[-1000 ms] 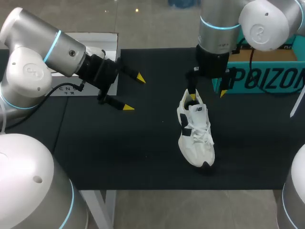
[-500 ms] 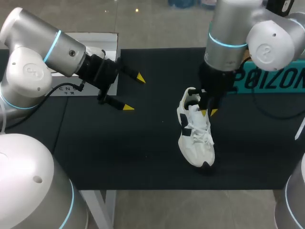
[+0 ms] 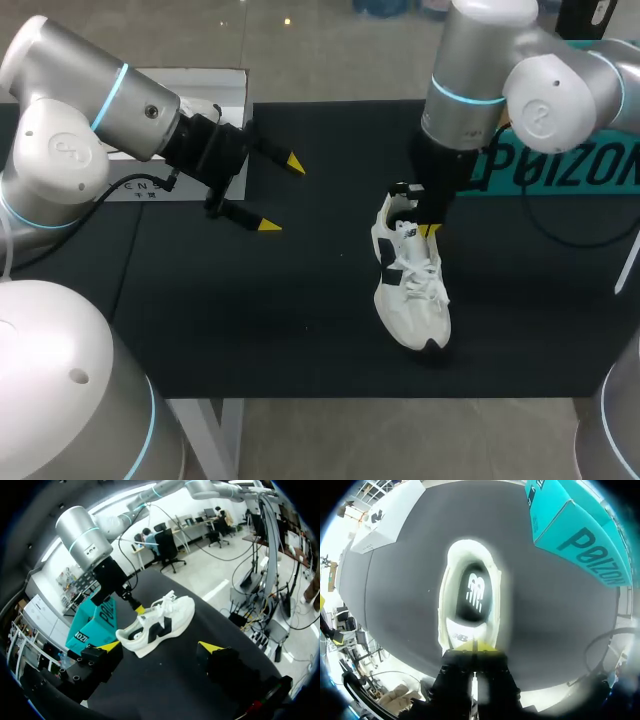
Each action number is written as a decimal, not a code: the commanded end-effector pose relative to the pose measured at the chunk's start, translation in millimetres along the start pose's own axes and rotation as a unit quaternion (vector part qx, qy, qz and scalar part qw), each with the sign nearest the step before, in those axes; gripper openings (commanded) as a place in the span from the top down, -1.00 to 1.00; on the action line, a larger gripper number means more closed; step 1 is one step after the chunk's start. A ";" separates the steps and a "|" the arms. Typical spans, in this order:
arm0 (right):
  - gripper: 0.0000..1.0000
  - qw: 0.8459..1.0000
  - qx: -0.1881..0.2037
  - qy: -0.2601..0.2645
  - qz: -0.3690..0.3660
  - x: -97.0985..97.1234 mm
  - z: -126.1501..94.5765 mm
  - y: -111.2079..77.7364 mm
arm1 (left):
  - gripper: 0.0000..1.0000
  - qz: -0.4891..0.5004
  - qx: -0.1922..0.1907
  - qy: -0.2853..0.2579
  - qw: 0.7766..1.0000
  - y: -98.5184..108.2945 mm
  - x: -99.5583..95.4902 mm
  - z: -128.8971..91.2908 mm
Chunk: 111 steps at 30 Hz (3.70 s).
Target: Take the shoe out of the shoebox, open the shoe tongue, remove and reinsert the insole, then place the shoe into the shoebox
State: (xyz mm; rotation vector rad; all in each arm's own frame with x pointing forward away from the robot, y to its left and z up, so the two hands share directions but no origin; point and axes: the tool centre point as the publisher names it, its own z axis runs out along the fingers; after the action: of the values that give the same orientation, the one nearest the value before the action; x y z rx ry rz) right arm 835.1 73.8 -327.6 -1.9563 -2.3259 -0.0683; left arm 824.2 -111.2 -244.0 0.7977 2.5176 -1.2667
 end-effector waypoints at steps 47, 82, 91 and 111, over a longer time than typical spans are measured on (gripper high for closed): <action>-1.00 0.754 -0.039 0.014 -0.655 -9.6 -46.6 38.6 | -1.00 0.000 -0.001 0.001 1.000 0.1 -0.4 0.0; -1.00 0.743 -0.051 -0.011 -0.668 -0.8 -17.7 98.4 | -1.00 0.000 -0.001 0.001 1.000 0.1 -0.4 0.0; -1.00 0.746 -0.037 -0.001 -0.665 3.4 7.9 108.8 | -1.00 0.000 -0.001 0.001 1.000 0.1 -0.4 0.0; -1.00 0.763 -0.033 -0.003 -0.646 -14.5 24.3 118.8 | -1.00 0.000 -0.001 0.001 1.000 0.1 -0.4 0.0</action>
State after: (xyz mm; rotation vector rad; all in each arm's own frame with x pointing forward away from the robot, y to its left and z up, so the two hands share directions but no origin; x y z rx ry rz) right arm 951.9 81.0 -355.8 0.0059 -3.1298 -0.2370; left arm 824.1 -111.0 -243.9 0.7977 2.5176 -1.2666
